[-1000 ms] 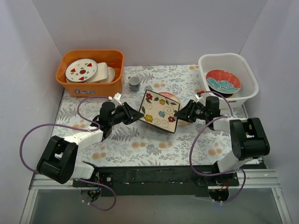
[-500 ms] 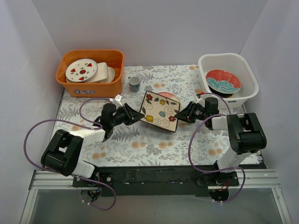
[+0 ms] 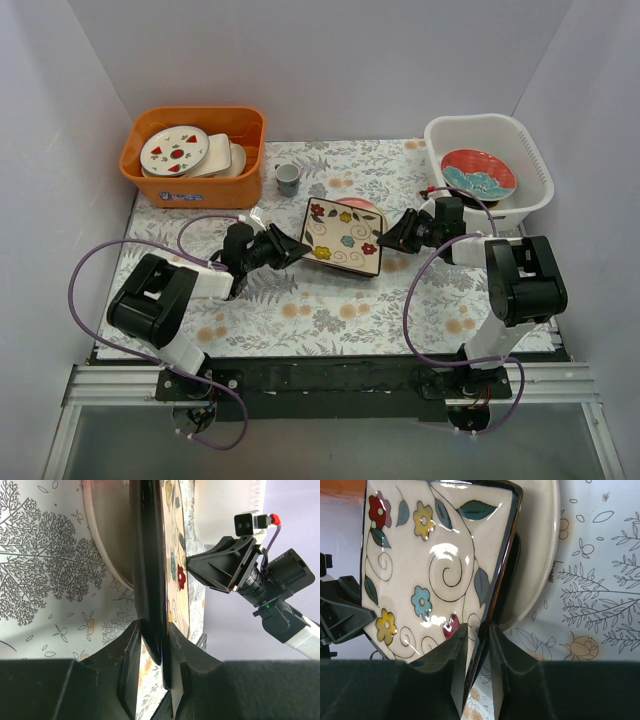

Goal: Place the plates into the plastic bin on the countertop
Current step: Pick up the plate at the center of the board.

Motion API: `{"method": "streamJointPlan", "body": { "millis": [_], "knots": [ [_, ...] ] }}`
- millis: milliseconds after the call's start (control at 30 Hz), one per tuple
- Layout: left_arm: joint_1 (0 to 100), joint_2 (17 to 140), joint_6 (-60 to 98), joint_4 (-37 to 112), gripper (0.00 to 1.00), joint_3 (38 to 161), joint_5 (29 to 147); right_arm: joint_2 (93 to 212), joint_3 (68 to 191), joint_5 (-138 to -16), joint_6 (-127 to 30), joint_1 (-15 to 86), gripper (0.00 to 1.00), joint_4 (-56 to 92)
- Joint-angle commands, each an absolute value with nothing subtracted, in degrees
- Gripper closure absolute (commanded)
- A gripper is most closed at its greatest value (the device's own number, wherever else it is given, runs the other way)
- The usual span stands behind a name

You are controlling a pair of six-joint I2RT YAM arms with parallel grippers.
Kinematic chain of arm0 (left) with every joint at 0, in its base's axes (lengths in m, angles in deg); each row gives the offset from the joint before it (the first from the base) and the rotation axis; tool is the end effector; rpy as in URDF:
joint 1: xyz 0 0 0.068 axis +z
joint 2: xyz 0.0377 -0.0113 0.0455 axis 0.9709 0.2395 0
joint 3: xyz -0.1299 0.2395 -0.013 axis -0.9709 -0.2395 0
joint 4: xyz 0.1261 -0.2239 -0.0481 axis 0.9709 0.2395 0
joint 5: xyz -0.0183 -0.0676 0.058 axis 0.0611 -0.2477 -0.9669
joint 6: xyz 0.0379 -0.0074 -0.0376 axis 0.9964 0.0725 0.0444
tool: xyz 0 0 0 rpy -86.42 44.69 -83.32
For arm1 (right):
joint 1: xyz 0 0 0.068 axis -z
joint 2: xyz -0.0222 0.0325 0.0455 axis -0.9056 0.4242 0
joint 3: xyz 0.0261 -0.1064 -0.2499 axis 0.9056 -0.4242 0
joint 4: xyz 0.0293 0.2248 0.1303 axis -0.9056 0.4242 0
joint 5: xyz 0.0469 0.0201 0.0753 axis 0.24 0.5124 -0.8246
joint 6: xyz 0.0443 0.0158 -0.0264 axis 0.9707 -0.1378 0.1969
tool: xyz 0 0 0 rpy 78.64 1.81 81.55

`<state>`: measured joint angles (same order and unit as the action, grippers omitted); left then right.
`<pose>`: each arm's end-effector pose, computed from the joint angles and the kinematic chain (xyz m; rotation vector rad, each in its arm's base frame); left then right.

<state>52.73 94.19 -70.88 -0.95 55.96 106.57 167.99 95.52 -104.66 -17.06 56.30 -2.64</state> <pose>0.2587 -0.1293 0.1458 -1.2289 2.1195 -1.6984 0.3182 0.0688 0.1492 0.2236 2.2736 1.1164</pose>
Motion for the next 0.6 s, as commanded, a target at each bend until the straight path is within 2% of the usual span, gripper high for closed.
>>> {"method": "streamJointPlan", "body": {
  "millis": [0,233,400,567],
  "knots": [
    [52.59,92.28,-72.58,-15.58,1.00,58.85,111.97,169.59,99.07,-107.51,-16.65,55.50,0.71,-8.81],
    [52.59,95.27,-72.58,-15.85,1.00,59.64,113.47,170.04,94.69,-115.07,-8.66,54.71,0.77,-24.71],
    [52.59,97.03,-72.58,-16.64,1.00,59.64,114.35,169.33,90.47,-118.40,-2.50,54.62,0.79,-37.35],
    [52.59,98.17,-72.66,-17.69,1.00,59.81,115.31,171.88,89.58,-120.96,2.68,54.35,0.78,-42.83]
  ]
}}
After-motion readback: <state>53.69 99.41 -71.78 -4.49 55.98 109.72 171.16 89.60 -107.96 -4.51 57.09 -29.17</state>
